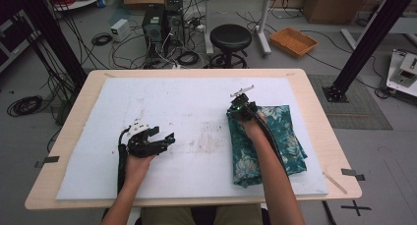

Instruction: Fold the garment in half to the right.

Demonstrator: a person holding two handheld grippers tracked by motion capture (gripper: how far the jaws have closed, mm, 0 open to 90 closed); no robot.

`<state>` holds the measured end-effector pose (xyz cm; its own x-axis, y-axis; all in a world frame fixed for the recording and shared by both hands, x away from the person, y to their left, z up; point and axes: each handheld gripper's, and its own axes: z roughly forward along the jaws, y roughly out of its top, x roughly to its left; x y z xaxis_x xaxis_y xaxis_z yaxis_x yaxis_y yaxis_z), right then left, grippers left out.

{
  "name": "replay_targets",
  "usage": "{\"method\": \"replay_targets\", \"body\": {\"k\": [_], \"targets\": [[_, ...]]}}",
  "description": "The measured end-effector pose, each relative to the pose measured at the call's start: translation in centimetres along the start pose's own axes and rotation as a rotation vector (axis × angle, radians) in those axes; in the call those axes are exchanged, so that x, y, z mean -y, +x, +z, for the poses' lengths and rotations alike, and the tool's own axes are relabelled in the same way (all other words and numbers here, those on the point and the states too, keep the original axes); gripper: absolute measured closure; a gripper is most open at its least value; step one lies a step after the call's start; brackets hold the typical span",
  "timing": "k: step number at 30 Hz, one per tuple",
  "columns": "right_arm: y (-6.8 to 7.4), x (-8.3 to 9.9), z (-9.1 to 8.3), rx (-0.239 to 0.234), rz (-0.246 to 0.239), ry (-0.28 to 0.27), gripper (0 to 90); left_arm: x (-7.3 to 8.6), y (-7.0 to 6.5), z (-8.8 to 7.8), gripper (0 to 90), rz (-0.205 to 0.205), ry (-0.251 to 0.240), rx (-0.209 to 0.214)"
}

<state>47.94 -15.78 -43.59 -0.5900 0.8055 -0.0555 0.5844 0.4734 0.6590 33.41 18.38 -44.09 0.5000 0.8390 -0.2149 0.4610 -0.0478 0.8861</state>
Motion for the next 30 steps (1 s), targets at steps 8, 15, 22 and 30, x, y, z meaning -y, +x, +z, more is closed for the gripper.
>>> {"method": "replay_targets", "body": {"k": [8,15,22,30], "targets": [[0.5,-0.3,-2.4,-0.074,0.001,-0.102,57.0,0.0,0.1,0.0,27.7,0.002,0.003,0.001],[3.2,3.8,-9.3,-0.173,-0.061,-0.208,56.4,0.0,0.0,-0.1,27.7,-0.002,-0.004,-0.001],[6.0,9.9,-14.5,-0.271,-0.114,-0.242,67.5,-0.1,-0.4,-0.1,27.7,0.008,-0.002,0.003],[7.4,14.9,-14.1,-0.261,-0.152,-0.118,71.2,-0.1,-0.6,0.1,27.7,0.008,-0.001,0.010]]}}
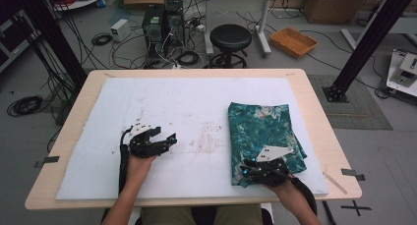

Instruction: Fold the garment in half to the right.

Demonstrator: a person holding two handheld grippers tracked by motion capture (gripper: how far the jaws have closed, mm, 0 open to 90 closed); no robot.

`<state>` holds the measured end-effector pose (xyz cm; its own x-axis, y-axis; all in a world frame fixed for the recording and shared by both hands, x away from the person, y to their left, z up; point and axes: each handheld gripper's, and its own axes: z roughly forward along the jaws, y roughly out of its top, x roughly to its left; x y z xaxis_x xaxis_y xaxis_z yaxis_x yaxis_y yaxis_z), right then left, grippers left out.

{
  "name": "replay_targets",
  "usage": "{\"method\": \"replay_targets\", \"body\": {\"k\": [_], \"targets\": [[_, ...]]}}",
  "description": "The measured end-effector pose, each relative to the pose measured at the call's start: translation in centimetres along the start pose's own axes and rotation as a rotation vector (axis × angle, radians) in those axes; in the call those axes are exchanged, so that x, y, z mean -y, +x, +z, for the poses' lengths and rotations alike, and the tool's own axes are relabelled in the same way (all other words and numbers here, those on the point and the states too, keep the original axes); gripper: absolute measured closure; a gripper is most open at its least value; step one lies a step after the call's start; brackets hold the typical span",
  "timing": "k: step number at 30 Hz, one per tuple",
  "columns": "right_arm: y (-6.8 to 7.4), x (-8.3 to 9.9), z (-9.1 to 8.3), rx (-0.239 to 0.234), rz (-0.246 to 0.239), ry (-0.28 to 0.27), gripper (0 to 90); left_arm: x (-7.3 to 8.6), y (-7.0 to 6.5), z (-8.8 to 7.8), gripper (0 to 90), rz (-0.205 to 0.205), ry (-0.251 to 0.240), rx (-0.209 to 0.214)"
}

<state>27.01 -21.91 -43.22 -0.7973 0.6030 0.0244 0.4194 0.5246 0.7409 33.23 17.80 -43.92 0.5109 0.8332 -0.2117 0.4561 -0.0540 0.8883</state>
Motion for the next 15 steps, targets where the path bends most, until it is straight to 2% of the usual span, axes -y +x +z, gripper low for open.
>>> {"method": "replay_targets", "body": {"k": [3,5,7,9,11,13,14,15], "targets": [[0.0,0.5,0.5,-0.005,0.009,0.013,71.2,0.0,0.0,0.1,27.7,0.004,0.002,0.000],[0.6,0.9,0.9,-0.019,0.005,0.014,70.5,0.0,0.0,0.1,27.7,0.004,0.004,-0.002],[0.6,0.9,0.7,-0.048,0.022,0.021,69.4,0.0,0.1,0.1,27.7,0.001,0.003,-0.004],[0.6,1.0,0.1,-0.065,0.022,-0.001,64.1,0.1,0.1,0.1,27.7,0.001,0.005,-0.005],[0.3,1.0,-1.2,-0.043,0.036,-0.074,62.6,0.1,0.1,0.1,27.7,0.001,0.006,-0.005],[-0.5,1.2,-2.8,0.015,0.066,-0.139,62.4,0.0,0.1,0.1,27.8,0.001,0.006,-0.004],[-1.2,1.4,-3.5,0.072,0.079,-0.145,63.0,0.0,0.1,0.1,27.7,0.000,0.005,-0.005],[-1.2,1.4,-3.5,0.072,0.079,-0.145,63.0,0.0,0.1,0.1,27.8,0.000,0.005,-0.005]]}}
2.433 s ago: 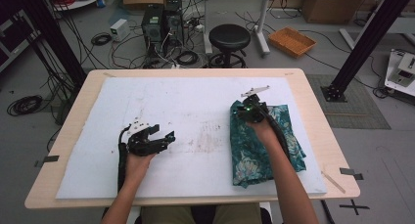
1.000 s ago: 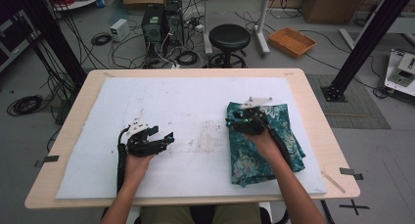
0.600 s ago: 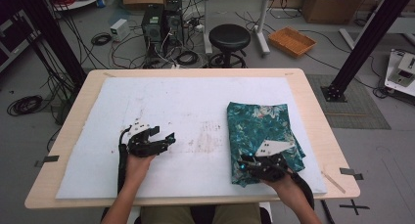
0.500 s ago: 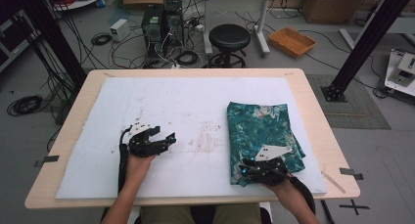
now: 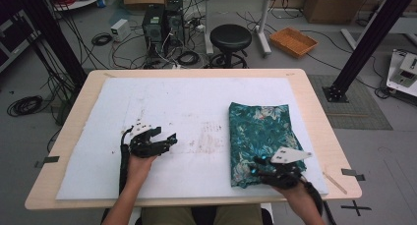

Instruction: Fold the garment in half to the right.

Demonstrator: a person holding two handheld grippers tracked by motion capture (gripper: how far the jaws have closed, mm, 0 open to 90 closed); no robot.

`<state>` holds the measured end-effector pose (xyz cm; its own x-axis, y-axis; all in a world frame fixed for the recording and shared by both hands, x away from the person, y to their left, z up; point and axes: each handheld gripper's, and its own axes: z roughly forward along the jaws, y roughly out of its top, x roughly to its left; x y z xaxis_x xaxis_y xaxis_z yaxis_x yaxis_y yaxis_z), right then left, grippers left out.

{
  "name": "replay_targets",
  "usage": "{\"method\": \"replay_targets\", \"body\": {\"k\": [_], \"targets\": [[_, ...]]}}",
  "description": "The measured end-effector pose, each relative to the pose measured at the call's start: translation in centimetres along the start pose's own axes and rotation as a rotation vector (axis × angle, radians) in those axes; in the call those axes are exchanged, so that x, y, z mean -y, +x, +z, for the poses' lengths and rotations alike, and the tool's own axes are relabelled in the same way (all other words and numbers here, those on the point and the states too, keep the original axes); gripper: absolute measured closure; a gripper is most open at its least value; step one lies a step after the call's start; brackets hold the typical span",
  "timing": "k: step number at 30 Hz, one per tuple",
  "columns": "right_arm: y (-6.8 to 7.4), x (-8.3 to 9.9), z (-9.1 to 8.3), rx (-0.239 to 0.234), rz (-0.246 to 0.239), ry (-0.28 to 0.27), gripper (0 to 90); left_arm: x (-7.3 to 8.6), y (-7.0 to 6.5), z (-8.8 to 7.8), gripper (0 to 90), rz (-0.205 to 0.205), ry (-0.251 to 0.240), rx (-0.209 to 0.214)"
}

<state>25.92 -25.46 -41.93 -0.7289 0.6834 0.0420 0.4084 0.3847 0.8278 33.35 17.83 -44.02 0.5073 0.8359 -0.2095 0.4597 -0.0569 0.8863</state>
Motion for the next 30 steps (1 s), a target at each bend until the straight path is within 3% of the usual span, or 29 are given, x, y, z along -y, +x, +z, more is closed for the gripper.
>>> {"method": "replay_targets", "body": {"k": [1,2,4,6,9,11,16,19,22,25,30], "targets": [[-0.7,0.2,-0.5,0.085,0.011,0.011,63.6,0.0,0.0,0.0,27.8,0.002,0.002,0.000],[-2.1,0.8,-1.2,0.238,0.011,0.063,65.0,0.0,0.0,-0.1,27.7,0.004,0.001,-0.001],[-3.7,1.9,-1.5,0.348,0.028,0.137,66.1,0.0,0.0,-0.1,27.7,0.002,-0.002,-0.003],[-4.9,3.1,-1.7,0.403,0.060,0.193,67.5,0.0,0.0,-0.1,27.7,-0.001,-0.004,-0.002],[-5.8,4.2,-2.3,0.413,0.095,0.198,67.8,0.0,0.0,0.0,27.8,-0.003,-0.007,-0.003],[-6.0,4.2,-2.6,0.432,0.106,0.214,66.6,0.0,0.0,-0.1,27.7,-0.001,-0.004,-0.004],[-6.4,3.9,-3.1,0.427,0.156,0.222,65.6,-0.1,0.0,-0.1,27.7,0.000,-0.007,-0.004],[-6.8,3.0,-3.8,0.379,0.194,0.111,59.3,-0.1,0.1,-0.1,27.7,-0.001,-0.011,-0.007],[-7.6,1.4,-3.8,0.384,0.188,0.026,54.2,-0.2,0.2,-0.2,27.7,0.002,-0.034,-0.003],[-9.5,-0.7,-2.1,0.387,0.134,0.001,55.5,-0.3,0.2,-0.4,27.7,0.022,-0.051,-0.008],[-13.5,-2.6,2.5,0.375,0.143,0.057,61.7,-0.2,0.4,-0.5,27.8,0.045,-0.067,-0.027]]}}
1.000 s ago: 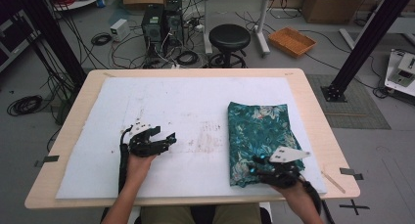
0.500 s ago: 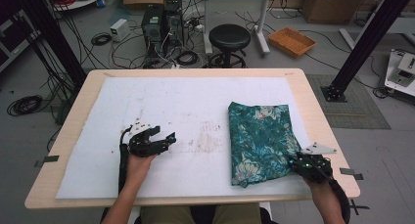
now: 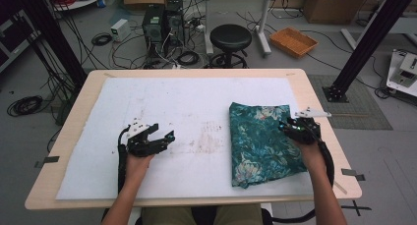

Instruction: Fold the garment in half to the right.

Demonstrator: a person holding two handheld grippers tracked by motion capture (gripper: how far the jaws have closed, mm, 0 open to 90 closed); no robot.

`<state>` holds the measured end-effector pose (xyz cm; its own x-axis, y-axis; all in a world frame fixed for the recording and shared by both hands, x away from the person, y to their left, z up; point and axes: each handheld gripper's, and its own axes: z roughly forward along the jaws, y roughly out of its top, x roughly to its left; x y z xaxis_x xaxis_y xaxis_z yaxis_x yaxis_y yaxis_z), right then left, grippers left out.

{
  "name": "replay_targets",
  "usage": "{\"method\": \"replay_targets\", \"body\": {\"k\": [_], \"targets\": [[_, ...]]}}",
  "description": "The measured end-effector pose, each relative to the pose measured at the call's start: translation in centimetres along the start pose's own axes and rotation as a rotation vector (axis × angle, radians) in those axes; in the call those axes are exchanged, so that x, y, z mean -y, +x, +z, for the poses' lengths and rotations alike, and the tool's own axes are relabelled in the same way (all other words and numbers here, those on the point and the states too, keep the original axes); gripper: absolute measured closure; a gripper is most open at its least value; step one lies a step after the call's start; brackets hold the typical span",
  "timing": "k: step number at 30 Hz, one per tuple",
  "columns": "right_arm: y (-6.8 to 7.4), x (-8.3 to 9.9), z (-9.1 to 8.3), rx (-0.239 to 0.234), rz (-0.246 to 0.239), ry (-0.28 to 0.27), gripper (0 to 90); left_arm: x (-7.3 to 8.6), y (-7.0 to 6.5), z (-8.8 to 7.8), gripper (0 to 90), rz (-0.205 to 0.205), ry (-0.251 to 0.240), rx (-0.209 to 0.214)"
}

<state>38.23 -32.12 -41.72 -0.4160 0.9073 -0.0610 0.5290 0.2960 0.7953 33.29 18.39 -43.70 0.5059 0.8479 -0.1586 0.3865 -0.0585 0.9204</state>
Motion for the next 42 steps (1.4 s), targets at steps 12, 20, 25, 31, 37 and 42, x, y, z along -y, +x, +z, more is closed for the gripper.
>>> {"method": "replay_targets", "body": {"k": [12,20,25,31,37,42], "targets": [[-3.0,-0.4,4.5,0.110,0.133,0.134,54.8,-0.1,0.5,-0.6,27.6,0.084,-0.073,-0.021],[-1.1,-0.1,-0.4,-0.061,0.114,-0.072,34.7,-0.7,1.3,-1.1,25.2,0.029,-0.099,0.036],[1.2,0.6,-3.1,-0.157,0.016,-0.134,21.2,-0.7,1.5,-1.3,24.9,0.032,-0.101,0.054],[3.1,1.6,-5.5,-0.212,-0.077,-0.190,21.2,-0.7,1.8,-1.8,24.1,0.036,-0.117,0.079],[4.0,2.6,-6.1,-0.186,-0.072,-0.229,21.2,-0.2,1.7,-2.6,24.1,0.042,-0.128,0.095],[4.0,3.1,-6.1,-0.169,-0.063,-0.216,21.2,0.0,1.4,-3.0,24.2,0.045,-0.128,0.114]]}}
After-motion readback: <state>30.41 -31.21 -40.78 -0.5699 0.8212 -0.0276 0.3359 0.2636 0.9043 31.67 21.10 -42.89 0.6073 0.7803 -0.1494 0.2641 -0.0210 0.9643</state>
